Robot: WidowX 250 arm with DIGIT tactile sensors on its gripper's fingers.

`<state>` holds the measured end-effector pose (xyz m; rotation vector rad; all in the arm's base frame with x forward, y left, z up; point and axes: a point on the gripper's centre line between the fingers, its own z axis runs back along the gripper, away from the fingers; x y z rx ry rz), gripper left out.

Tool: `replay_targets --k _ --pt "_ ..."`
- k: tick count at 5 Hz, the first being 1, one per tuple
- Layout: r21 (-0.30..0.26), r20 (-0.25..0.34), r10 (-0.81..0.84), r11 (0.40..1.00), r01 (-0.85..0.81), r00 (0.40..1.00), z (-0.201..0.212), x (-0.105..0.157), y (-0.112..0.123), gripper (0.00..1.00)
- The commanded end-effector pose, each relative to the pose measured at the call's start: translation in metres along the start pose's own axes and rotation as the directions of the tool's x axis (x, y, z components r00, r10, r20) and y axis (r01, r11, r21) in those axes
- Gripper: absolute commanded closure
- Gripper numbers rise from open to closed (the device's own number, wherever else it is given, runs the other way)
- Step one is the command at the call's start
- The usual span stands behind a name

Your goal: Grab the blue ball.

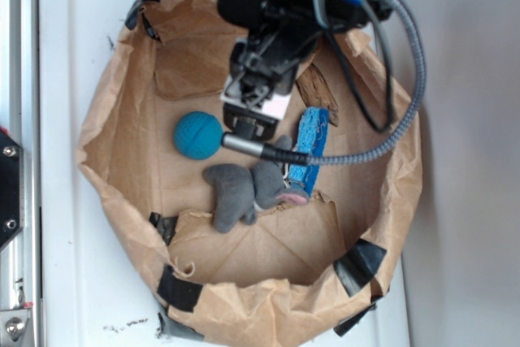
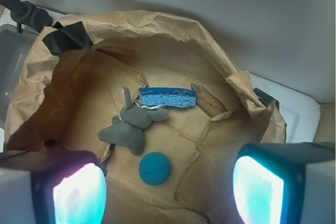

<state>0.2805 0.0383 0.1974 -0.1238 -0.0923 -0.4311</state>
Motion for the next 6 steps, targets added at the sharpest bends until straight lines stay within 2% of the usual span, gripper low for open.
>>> replay_targets --k 1,2,3,4,5,6 --pt "0.147 -0.017 -0.033 0.989 0.035 0.999 -0.031 -0.001 -0.02 0.0" --pt "0.176 -0.06 -0.058 0.982 0.068 0.996 -0.059 -0.004 -0.018 0.0" --pt "0.166 -0.101 -0.113 0.978 0.129 0.988 -0.088 -0.015 -0.025 0.0" --pt "0.217 -0.119 -0.118 0.966 0.142 0.986 -0.108 -0.019 -0.018 0.0" --pt "0.2 -0.111 -0.122 0.969 0.143 0.986 -0.107 -0.023 -0.002 0.0" --pt "0.146 -0.145 -0.164 0.972 0.185 0.976 -0.109 -0.028 0.0 0.0"
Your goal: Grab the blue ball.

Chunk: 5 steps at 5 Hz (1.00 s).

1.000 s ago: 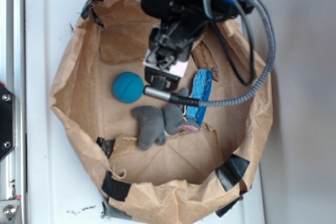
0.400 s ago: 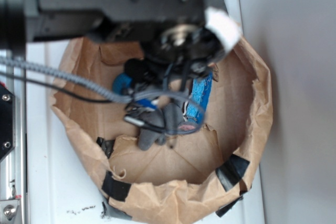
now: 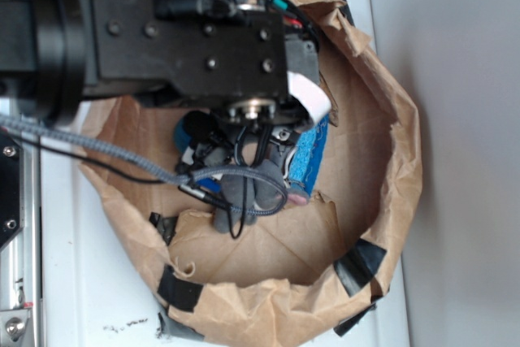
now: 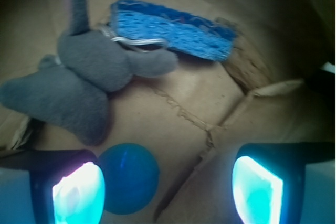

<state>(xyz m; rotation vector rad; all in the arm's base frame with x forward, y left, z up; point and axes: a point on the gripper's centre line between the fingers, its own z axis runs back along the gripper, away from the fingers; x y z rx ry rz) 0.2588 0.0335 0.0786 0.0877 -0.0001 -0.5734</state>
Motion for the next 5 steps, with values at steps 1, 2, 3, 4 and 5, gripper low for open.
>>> replay_targets --k 1,2,3,4,5 --pt "-0.022 0.004 -0.078 0.997 0.078 0.997 -0.002 -0.008 -0.01 0.0" --pt "-0.014 0.012 -0.09 0.996 0.09 0.996 -0.02 -0.01 -0.015 0.0" --pt "-0.024 0.035 -0.086 0.996 0.087 0.996 -0.034 -0.004 -0.018 0.0" --pt "-0.039 0.047 -0.067 0.997 0.068 0.997 -0.049 0.002 -0.018 1.0" --pt "-0.018 0.056 -0.052 0.998 0.053 0.997 -0.05 0.005 -0.018 1.0"
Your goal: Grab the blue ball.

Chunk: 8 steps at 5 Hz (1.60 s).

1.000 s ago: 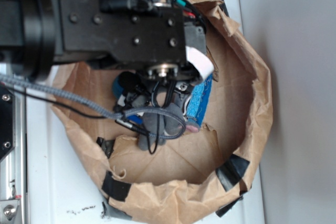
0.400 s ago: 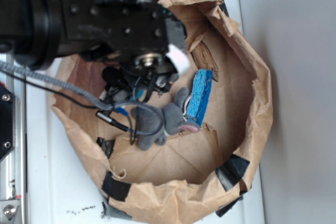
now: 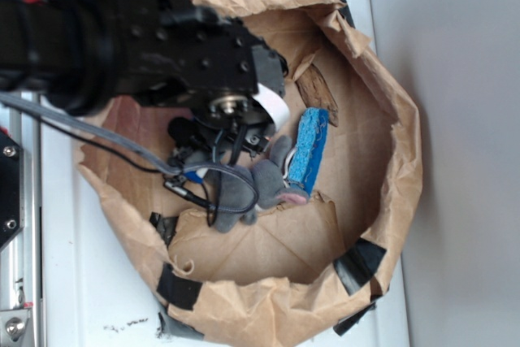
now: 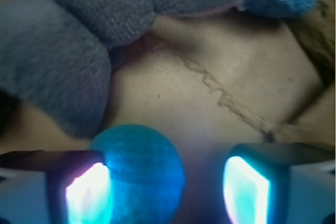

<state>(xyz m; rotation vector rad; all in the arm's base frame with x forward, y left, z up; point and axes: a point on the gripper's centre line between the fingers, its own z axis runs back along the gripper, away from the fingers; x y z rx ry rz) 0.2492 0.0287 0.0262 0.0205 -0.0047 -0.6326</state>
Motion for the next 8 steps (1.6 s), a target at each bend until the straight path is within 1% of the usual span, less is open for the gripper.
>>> replay_targets --k 1,3,4,5,6,7,8 --pt "0.069 0.027 0.027 0.997 -0.029 0.999 -0.001 0.011 -0.003 1.0" --pt "0.06 0.042 0.042 0.997 -0.045 0.998 0.005 0.012 0.001 1.0" --pt "0.074 0.055 0.056 0.995 -0.06 0.997 0.014 0.012 0.003 1.0" --pt "0.028 0.095 0.12 0.992 -0.123 0.988 0.049 0.005 0.016 1.0" --pt "0.024 0.114 0.227 0.973 -0.231 0.967 0.091 -0.008 0.029 1.0" --pt "-0.017 0.099 0.258 0.966 -0.258 0.961 0.114 -0.014 0.038 1.0" --pt "-0.031 0.108 0.274 0.962 -0.272 0.956 0.131 -0.019 0.042 1.0"
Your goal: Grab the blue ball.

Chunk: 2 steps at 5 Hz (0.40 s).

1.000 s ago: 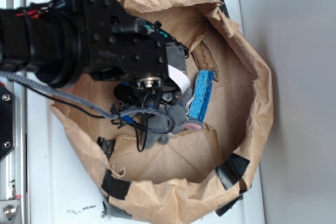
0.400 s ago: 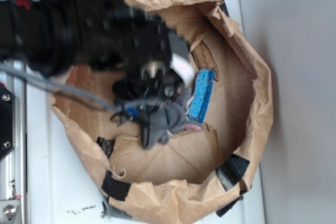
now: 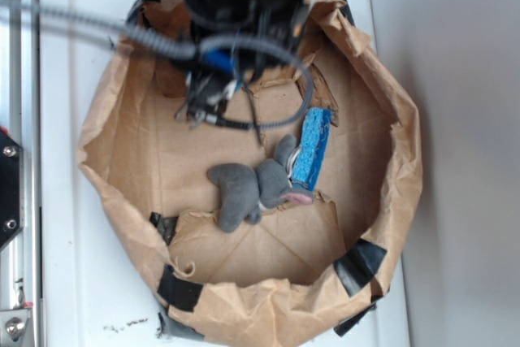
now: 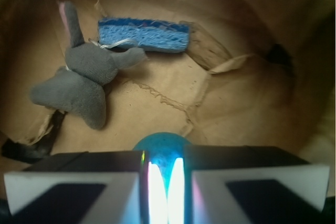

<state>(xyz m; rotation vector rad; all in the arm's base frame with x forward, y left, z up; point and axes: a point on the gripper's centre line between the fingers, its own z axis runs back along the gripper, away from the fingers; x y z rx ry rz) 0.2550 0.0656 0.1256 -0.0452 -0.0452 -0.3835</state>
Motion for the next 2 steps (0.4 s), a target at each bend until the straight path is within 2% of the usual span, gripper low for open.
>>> replay_targets --k 1,2 --pt "0.023 0.031 0.045 0.999 -0.045 0.999 0.0422 0.0011 0.0069 1.0" --pt "0.177 -0.051 0.048 0.983 -0.038 0.998 0.0377 0.0053 -0.0028 0.0"
